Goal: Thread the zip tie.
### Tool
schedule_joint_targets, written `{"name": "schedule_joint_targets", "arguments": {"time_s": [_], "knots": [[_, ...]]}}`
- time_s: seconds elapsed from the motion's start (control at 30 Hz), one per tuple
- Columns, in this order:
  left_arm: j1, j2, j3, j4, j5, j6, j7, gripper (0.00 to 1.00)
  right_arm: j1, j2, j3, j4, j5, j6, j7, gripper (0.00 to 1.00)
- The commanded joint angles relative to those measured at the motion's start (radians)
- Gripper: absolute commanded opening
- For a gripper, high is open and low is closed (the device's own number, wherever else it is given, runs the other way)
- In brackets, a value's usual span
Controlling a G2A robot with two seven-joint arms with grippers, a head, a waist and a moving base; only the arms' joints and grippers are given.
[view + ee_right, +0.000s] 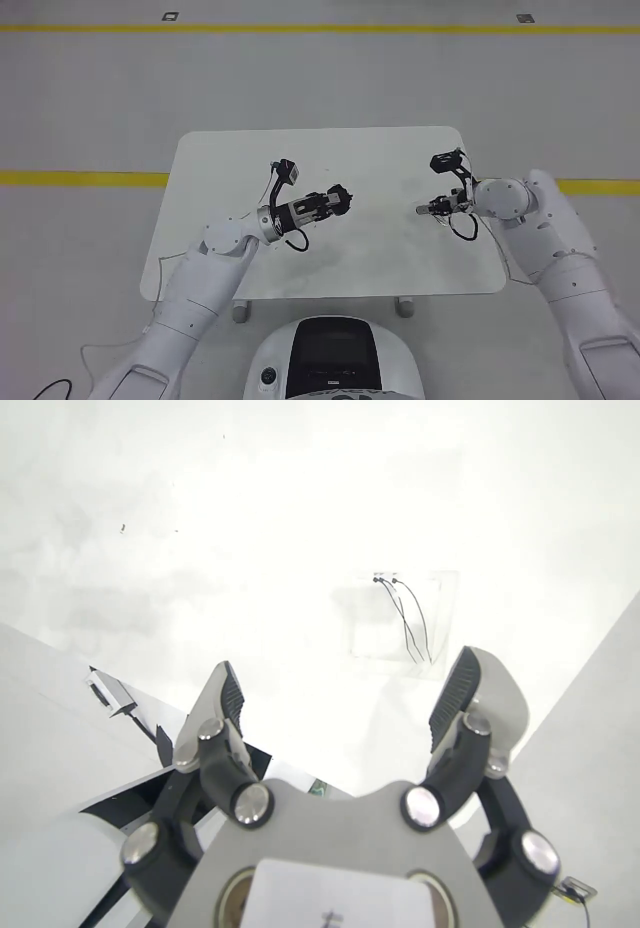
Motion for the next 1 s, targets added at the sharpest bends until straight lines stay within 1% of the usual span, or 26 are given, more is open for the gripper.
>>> {"name": "schedule_joint_targets", "arguments": {"time_s": [0.0, 0.03, 0.1, 0.4, 0.47, 0.53, 0.57, 0.6, 0.8, 0.9, 0.93, 0.97], "knots": [[0.0, 0.0, 0.0, 0.0, 0.0, 0.0, 0.0, 0.0, 0.026, -0.008, -0.029, 0.044, -0.013, -0.011, -0.016, 1.0], [0.0, 0.0, 0.0, 0.0, 0.0, 0.0, 0.0, 0.0, 0.036, -0.013, -0.042, 0.062, -0.01, -0.019, -0.023, 1.0], [0.0, 0.0, 0.0, 0.0, 0.0, 0.0, 0.0, 0.0, 0.056, -0.021, -0.068, 0.093, 0.007, -0.072, -0.029, 1.0], [0.0, 0.0, 0.0, 0.0, 0.0, 0.0, 0.0, 0.0, 0.059, -0.022, -0.069, 0.098, 0.012, -0.074, -0.031, 1.0], [0.0, 0.0, 0.0, 0.0, 0.0, 0.0, 0.0, 0.0, 0.044, -0.024, -0.083, 0.094, -0.023, -0.062, -0.07, 1.0], [0.0, 0.0, 0.0, 0.0, 0.0, 0.0, 0.0, 0.0, 0.043, -0.027, -0.097, 0.109, -0.037, -0.054, -0.08, 1.0], [0.0, 0.0, 0.0, 0.0, 0.0, 0.0, 0.0, 0.0, 0.049, -0.03, -0.111, 0.114, -0.049, -0.063, -0.078, 1.0], [0.0, 0.0, 0.0, 0.0, 0.0, 0.0, 0.0, 0.0, 0.052, -0.032, -0.121, 0.115, -0.057, -0.084, -0.076, 1.0], [0.0, 0.0, 0.0, 0.0, 0.0, 0.0, 0.0, 0.0, 0.053, -0.032, -0.122, 0.117, -0.056, -0.086, -0.077, 1.0], [0.0, 0.0, 0.0, 0.0, 0.0, 0.0, 0.0, 0.0, 0.038, -0.029, -0.118, 0.106, -0.078, -0.08, -0.103, 1.0], [0.0, 0.0, 0.0, 0.0, 0.0, 0.0, 0.0, 0.0, 0.034, -0.027, -0.116, 0.1, -0.086, -0.082, -0.095, 1.0], [0.0, 0.0, 0.0, 0.0, 0.0, 0.0, 0.0, 0.0, 0.032, -0.025, -0.122, 0.097, -0.091, -0.104, -0.058, 1.0]]}}
